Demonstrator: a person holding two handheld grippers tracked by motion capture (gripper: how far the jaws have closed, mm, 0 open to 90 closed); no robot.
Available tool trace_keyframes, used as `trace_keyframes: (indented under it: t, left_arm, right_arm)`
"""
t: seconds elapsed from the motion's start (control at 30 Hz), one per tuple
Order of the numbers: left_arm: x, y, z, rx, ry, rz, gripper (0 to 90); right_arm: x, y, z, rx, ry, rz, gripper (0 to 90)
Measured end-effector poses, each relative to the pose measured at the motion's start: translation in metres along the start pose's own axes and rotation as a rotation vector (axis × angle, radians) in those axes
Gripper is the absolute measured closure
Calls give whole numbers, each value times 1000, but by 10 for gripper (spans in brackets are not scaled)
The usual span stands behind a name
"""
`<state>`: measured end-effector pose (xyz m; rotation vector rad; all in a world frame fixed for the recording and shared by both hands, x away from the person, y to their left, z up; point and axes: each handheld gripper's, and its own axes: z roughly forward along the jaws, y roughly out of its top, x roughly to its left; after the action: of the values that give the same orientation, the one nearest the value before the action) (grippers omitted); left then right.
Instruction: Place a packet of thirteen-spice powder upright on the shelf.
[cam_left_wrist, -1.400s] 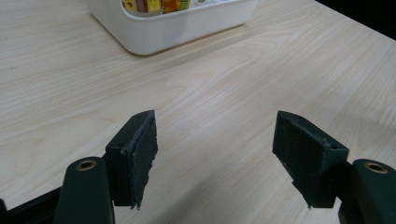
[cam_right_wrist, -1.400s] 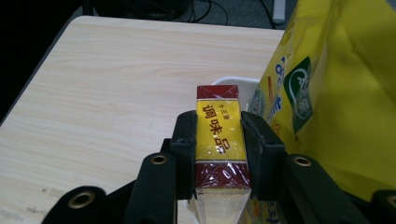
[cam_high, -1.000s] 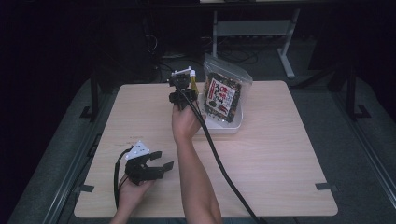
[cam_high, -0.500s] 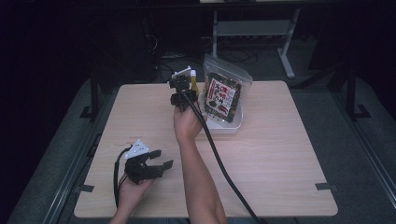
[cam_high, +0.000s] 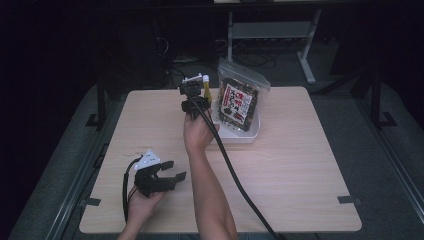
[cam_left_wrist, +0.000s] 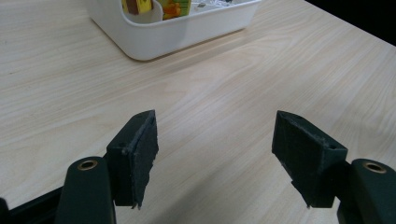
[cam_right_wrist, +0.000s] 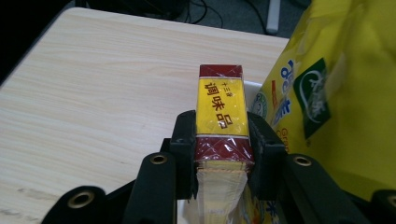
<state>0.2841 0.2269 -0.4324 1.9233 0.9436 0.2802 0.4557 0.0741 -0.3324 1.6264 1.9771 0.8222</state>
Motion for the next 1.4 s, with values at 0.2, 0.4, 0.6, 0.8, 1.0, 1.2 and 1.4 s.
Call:
trace_keyframes:
  t: [0.2,0.4,0.6,0.8,1.0,1.2,1.4]
  left_arm:
    - [0,0,-1,-4,-2,-3,308]
    - [-2,0,0,1,-3,4,308]
    - [-2,0,1,8,-6,11,307]
    - [-3,-1,1,10,-6,12,305]
    - [-1,-2,-1,7,-2,9,302]
    - [1,-2,-1,12,0,9,301]
    - [3,-2,-2,12,4,9,301]
  right_arm:
    - [0,-4,3,11,46,-10,622]
    - [-3,-8,-1,29,105,3,602]
    - [-6,-11,-7,32,152,7,583]
    - [-14,-19,-19,22,242,18,543]
    - [-22,-31,-35,4,344,10,512]
    - [-34,-47,-43,5,413,-4,486]
    - [-48,-59,-48,7,470,-5,470]
